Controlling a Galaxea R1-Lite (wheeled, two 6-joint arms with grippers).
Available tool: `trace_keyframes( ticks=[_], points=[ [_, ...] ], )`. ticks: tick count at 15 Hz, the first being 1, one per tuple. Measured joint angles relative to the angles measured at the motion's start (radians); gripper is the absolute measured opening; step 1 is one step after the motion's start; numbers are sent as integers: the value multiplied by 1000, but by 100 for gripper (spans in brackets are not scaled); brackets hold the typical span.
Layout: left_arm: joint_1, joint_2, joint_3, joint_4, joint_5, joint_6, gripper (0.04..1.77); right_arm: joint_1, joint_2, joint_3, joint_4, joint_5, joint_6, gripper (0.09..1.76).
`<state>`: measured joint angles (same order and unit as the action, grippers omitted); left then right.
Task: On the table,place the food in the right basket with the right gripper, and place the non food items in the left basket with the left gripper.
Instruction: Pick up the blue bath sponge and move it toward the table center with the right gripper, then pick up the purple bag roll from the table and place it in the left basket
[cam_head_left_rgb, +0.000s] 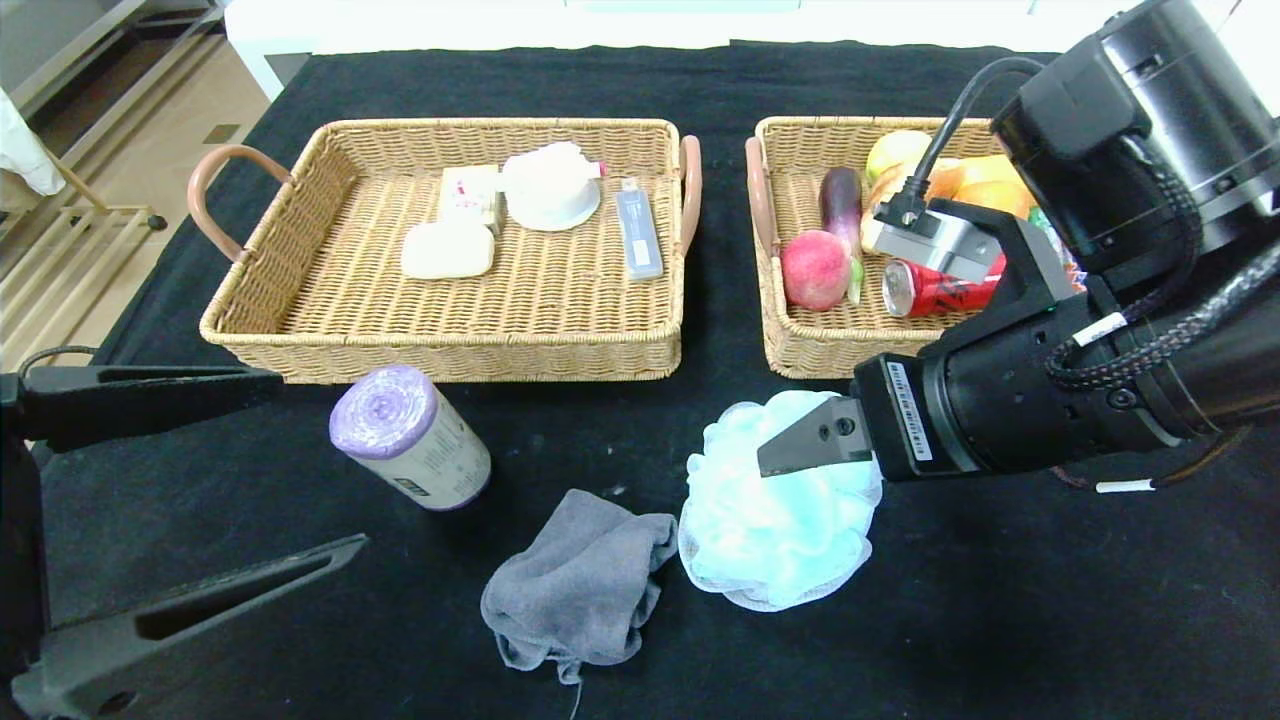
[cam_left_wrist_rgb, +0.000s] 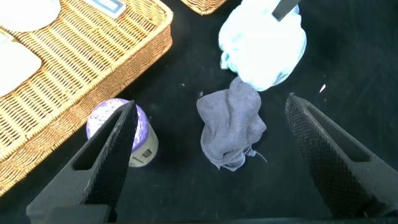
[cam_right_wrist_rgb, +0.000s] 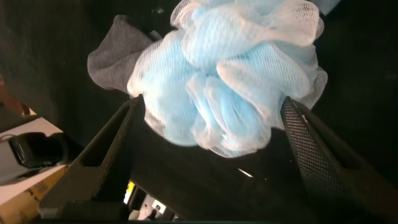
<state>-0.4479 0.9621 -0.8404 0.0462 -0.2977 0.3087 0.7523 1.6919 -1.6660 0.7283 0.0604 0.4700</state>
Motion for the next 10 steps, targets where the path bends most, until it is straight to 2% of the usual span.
trace_keyframes(
  ticks=[3, 10],
  points=[
    [0, 0, 0, 0, 0, 0, 172, -15, -30, 10, 4, 0, -90, 163],
    [0, 1, 0, 1, 0, 0, 172, -117, -116, 57, -7, 14, -256, 168]
  ],
)
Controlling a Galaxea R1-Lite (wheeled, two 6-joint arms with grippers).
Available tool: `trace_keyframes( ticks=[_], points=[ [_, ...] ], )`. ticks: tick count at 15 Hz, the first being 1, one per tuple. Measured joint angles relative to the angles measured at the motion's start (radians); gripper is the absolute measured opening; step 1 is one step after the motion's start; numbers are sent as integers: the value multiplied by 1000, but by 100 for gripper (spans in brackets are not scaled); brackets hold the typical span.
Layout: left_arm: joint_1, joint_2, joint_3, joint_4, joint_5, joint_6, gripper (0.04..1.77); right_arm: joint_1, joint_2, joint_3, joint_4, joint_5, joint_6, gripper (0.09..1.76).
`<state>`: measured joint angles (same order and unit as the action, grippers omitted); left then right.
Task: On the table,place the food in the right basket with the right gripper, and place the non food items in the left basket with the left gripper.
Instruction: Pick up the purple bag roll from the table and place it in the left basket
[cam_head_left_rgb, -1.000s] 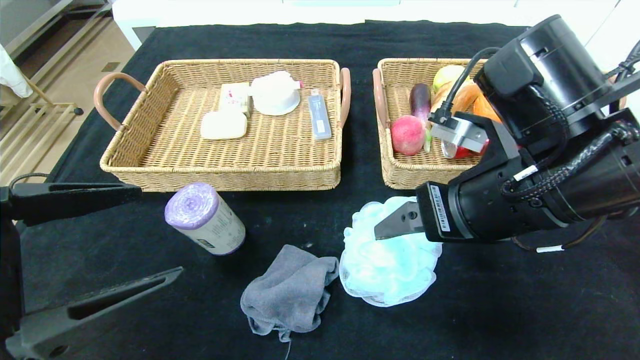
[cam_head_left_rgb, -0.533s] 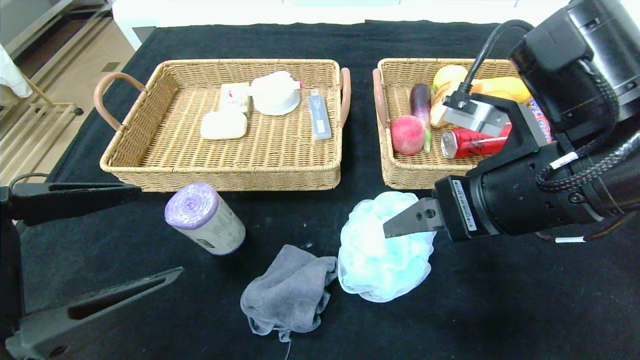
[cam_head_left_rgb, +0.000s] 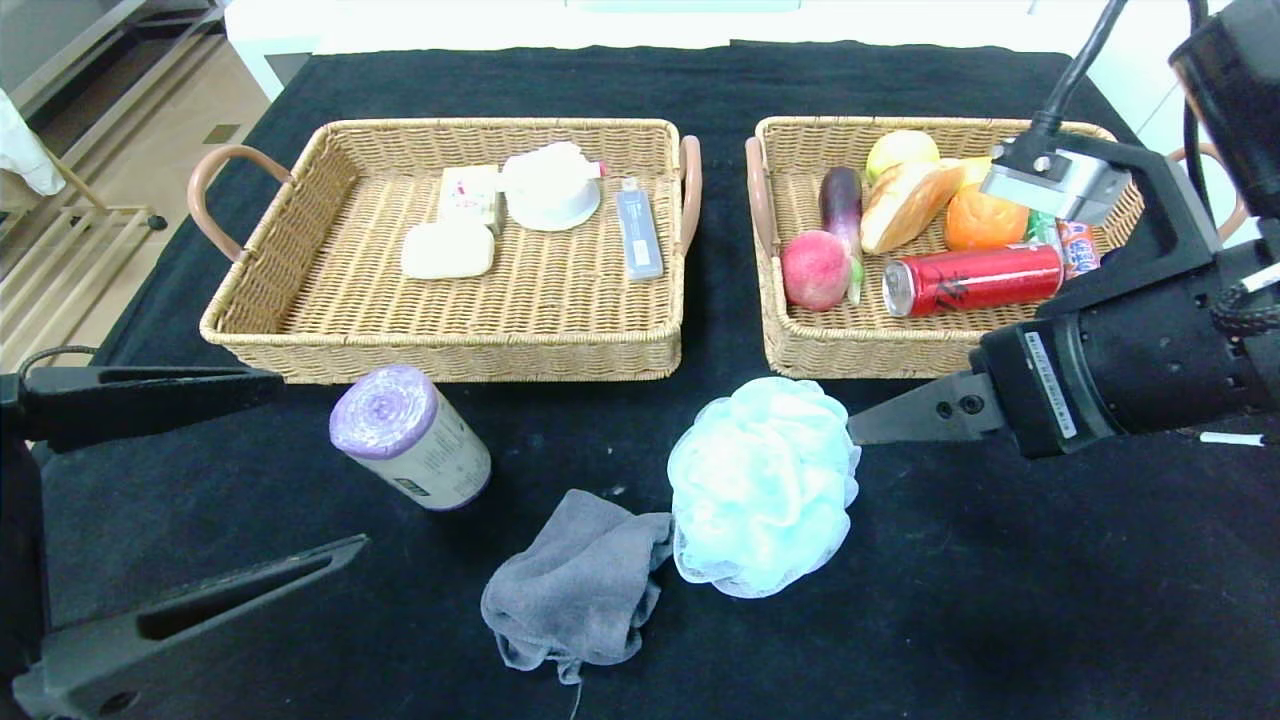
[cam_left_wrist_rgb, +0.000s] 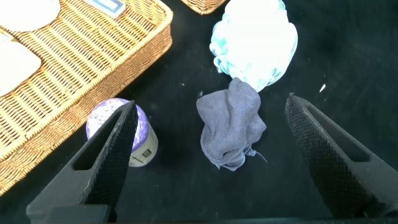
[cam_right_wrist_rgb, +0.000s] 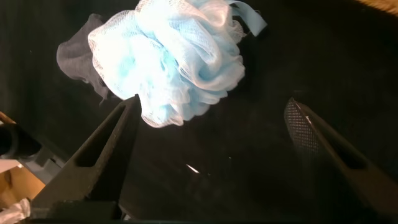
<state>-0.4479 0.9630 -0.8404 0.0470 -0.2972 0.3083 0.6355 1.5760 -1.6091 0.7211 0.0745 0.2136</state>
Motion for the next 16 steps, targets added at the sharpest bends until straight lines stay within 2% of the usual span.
trace_keyframes(
  ticks=[2, 5, 8, 12, 16],
  points=[
    [0, 0, 0, 0, 0, 0, 172, -30, -34, 19, -1, 34, -53, 168],
    [0, 1, 1, 0, 0, 0, 172, -98, -97, 65, -14, 138, -136, 169],
    [0, 9, 2, 0, -5, 0, 172, -186, -168, 165, -114, 252, -221, 170],
    [0, 34, 7, 0, -9, -1, 172, -292, -256, 301, -200, 343, -307, 170],
    [-1, 46, 7, 0, -8, -1, 172, -412, -332, 414, -253, 520, -448, 170]
  ],
)
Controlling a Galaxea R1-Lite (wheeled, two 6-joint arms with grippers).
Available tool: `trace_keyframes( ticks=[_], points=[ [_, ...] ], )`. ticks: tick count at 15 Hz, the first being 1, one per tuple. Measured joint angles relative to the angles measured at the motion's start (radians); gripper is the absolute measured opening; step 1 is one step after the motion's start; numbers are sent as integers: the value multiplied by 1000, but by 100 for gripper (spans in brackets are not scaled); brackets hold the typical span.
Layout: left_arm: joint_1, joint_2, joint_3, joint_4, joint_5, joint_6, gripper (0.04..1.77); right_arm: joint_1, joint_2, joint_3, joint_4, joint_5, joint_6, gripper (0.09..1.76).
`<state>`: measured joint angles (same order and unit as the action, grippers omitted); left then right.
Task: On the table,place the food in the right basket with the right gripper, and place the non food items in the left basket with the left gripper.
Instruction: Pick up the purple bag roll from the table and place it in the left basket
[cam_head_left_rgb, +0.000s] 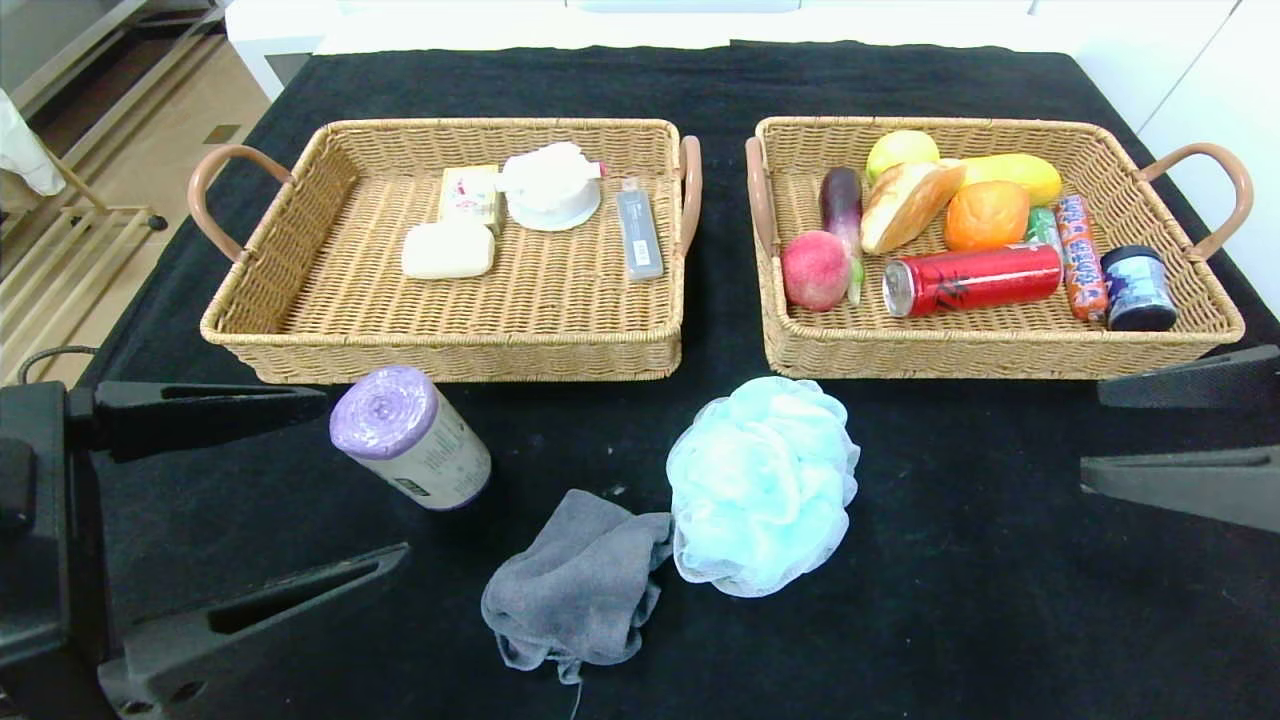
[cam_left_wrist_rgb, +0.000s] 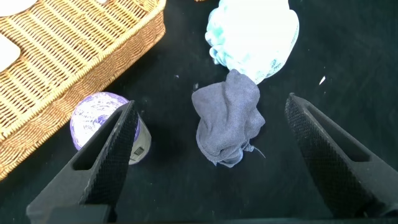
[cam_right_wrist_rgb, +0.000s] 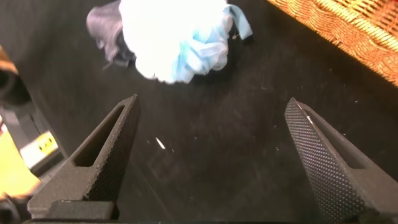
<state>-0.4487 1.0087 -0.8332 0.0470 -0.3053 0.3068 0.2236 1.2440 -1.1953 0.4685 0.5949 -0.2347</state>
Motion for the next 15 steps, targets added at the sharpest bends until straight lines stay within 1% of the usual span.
trace_keyframes(
  ticks=[2, 4, 7, 13, 15],
  points=[
    [0, 2, 0, 0, 0, 0, 172, -43, -35, 38, -11, 60, -52, 170],
    [-13, 3, 1, 0, 10, 0, 172, -73, -57, 60, -13, 91, -89, 170],
    [-34, 0, 5, -1, 17, 0, 172, -87, -82, 86, -12, 94, -116, 170],
    [-37, -7, 4, -1, 18, 0, 172, -95, -106, 115, -11, 93, -116, 170],
    [-37, -8, 4, -1, 28, 0, 172, -95, -106, 126, -9, 93, -116, 170]
  ],
)
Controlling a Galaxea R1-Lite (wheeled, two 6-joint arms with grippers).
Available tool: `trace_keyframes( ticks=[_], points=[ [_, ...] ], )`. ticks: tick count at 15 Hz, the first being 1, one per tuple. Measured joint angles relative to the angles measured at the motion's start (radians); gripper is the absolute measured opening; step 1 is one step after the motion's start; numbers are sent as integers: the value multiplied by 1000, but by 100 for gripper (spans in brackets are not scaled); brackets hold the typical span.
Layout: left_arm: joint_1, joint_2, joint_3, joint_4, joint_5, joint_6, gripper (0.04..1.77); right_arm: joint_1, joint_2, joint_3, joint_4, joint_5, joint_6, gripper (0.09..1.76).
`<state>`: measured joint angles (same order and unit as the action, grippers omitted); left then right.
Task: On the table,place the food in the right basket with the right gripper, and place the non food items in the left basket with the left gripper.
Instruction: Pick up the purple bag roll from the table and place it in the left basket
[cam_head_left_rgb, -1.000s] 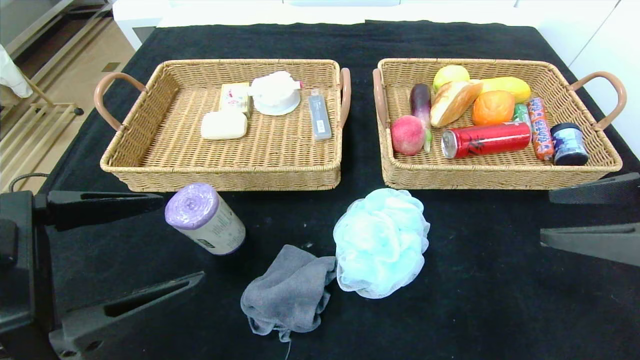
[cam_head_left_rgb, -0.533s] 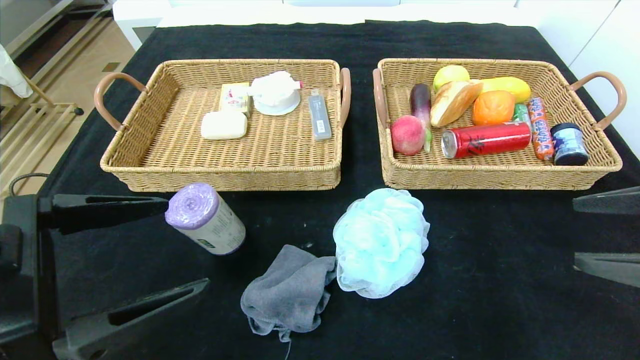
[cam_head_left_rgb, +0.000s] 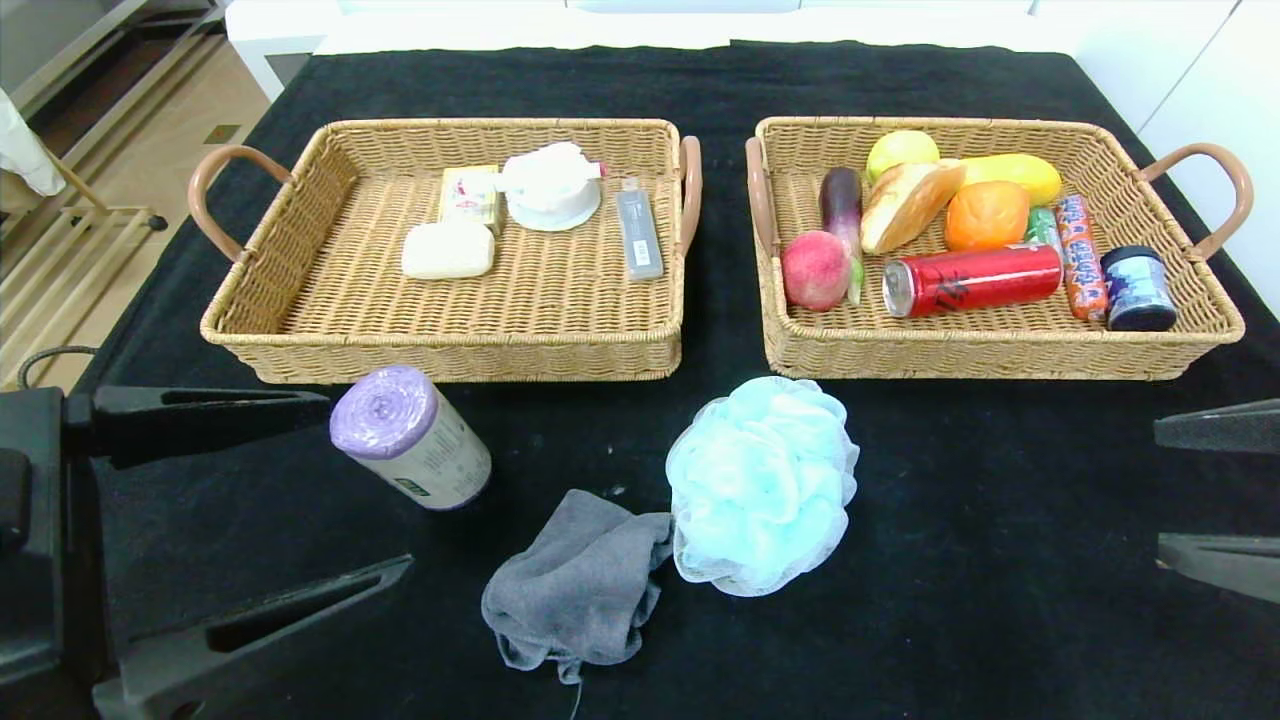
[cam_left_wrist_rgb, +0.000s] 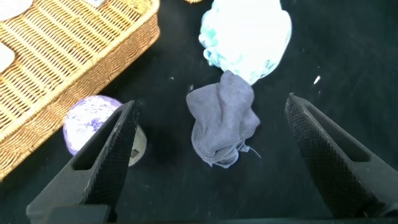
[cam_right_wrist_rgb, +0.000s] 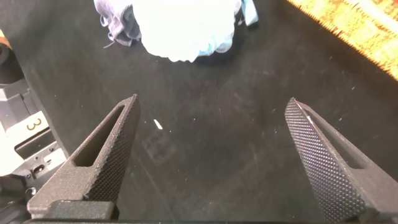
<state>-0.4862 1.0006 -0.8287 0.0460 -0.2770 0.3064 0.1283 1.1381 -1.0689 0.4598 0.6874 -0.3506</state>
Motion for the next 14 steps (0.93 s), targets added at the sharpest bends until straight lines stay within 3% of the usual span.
trace_keyframes(
  ticks=[5, 9, 11, 14],
  points=[
    [0, 10, -23, 51, 45, -3, 172, 11, 17, 15, 1, -3, -3, 170],
    [0, 26, -164, 333, 126, -4, 172, 2, 32, 10, -1, -4, -2, 170],
    [0, 40, -228, 429, 202, -7, 172, -1, 40, 6, -2, -9, -1, 170],
    [1, 82, -254, 447, 337, -17, 172, -3, 46, 4, -5, -39, -3, 170]
  ],
)
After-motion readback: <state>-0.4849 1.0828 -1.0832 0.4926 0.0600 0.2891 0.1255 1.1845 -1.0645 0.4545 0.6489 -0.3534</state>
